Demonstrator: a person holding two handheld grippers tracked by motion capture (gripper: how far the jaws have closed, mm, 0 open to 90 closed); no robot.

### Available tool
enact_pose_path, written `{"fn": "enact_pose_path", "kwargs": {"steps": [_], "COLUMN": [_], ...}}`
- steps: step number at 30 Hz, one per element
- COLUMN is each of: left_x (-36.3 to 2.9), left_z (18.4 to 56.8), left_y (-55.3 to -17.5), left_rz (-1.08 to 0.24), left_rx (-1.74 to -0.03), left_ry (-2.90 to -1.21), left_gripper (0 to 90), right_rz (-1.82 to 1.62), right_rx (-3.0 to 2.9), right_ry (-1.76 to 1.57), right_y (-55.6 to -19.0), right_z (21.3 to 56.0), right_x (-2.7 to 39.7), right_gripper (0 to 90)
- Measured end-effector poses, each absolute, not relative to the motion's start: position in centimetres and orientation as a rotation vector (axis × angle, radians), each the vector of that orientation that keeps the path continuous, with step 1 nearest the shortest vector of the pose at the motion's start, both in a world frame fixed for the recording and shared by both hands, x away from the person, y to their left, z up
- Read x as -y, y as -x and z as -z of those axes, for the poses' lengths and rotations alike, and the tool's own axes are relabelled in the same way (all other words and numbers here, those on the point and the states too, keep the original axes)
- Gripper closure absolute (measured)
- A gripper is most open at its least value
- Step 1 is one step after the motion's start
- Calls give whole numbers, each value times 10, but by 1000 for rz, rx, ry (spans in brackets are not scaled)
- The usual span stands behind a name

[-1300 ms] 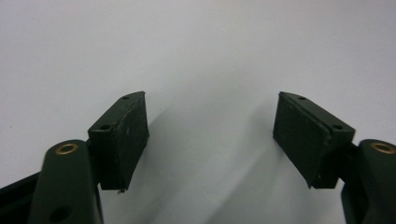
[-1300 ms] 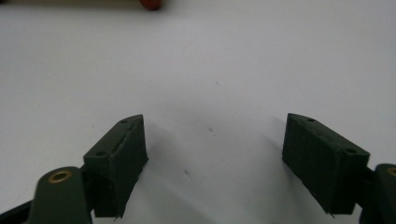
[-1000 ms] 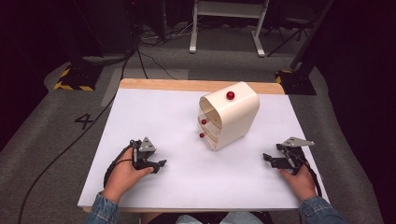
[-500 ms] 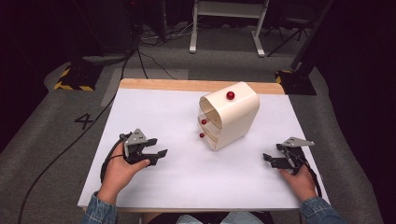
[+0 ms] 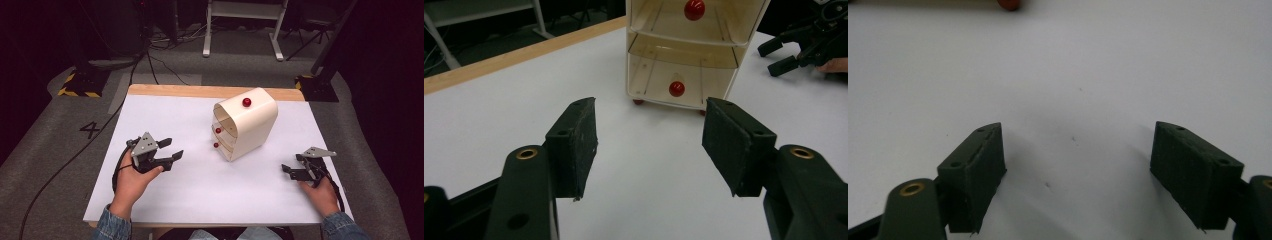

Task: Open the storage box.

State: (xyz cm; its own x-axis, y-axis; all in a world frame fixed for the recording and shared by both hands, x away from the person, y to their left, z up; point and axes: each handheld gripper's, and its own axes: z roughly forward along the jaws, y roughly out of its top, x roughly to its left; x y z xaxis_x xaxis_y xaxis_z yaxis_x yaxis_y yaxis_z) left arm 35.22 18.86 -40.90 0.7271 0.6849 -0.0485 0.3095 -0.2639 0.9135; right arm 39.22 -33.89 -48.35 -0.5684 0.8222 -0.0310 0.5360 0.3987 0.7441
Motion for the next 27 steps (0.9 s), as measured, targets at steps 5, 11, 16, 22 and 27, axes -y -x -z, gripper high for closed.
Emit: {"fn": "enact_pose_path", "kwargs": {"steps": [5, 11, 16, 22, 27], "left_x": [-181, -170, -151, -131, -119], "left_z": [411, 414, 419, 420, 426], "left_y": [-355, -360, -368, -378, -387], "left_rz": [-453, -431, -397, -377, -341], "left_rx": [-750, -718, -698, -644, -628], "left_ry": [-1845, -1864, -1880, -1884, -1880], "left_gripper": [392, 395, 404, 404, 406], "right_rz": [-990, -990, -990, -990, -990], "right_rx": [-2266, -2266, -2266, -2265, -2265], "right_ry": [-1168, -1168, -1168, -1168, -1168], "right_y": [-392, -392, -392, -392, -392], "right_z": [484, 484, 484, 484, 484], "right_x": [339, 339, 339, 339, 339], "right_gripper": [220, 220, 220, 220, 220]}}
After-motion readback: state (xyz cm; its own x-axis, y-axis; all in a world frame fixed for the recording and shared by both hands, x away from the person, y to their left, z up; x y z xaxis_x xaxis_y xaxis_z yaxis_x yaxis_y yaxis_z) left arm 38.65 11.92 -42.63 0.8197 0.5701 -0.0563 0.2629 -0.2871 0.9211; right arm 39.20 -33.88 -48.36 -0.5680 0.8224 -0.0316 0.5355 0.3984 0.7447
